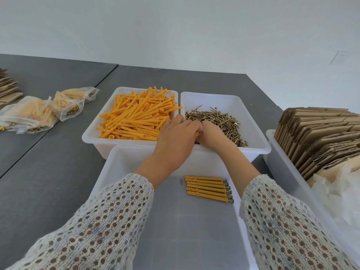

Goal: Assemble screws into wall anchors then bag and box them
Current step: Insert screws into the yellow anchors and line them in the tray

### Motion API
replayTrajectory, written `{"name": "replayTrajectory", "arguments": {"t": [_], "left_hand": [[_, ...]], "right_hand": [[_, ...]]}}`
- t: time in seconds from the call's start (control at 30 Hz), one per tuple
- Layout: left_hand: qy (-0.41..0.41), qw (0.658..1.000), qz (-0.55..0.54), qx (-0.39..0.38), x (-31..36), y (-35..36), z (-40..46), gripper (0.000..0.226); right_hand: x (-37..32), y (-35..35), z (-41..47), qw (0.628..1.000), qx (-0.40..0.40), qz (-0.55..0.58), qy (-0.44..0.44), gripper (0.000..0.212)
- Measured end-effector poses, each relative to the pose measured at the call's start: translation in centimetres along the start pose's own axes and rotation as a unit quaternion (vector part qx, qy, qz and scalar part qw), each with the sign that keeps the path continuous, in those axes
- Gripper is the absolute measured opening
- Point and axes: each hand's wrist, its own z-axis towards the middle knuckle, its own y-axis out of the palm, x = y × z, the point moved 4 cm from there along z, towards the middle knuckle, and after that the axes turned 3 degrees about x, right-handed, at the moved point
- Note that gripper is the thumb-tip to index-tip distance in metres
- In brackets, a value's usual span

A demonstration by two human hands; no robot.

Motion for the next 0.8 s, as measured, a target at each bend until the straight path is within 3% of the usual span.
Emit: {"name": "replayTrajectory", "arguments": {"t": [0.2, 0.33, 0.43, 0.63, 0.8], "left_hand": [[-0.025, 0.999, -0.045, 0.008, -0.2, 0.6, -0.1, 0.016], [-0.019, 0.996, -0.078, 0.029, 0.0, 0.3, -0.4, 0.006], [-0.014, 0.998, -0.046, 0.027, 0.0, 0.5, -0.5, 0.016], [-0.017, 0.999, 0.000, 0.029, -0.5, 0.9, -0.6, 0.023], [-0.062, 0.997, 0.004, 0.046, -1.0, 1.0, -0.6, 0.018]], "right_hand": [[0.5, -0.3, -0.2, 0.997, 0.031, 0.072, 0.020, 0.007], [0.6, -0.8, -0.5, 0.987, 0.080, 0.139, 0.023, 0.026], [0.8, -1.1, -0.5, 0.978, 0.106, 0.177, 0.029, 0.025], [1.3, -2.7, -1.2, 0.923, 0.233, 0.307, 0.007, 0.013], [0.4, -3.3, -2.0, 0.865, 0.252, 0.430, -0.057, 0.014]]}}
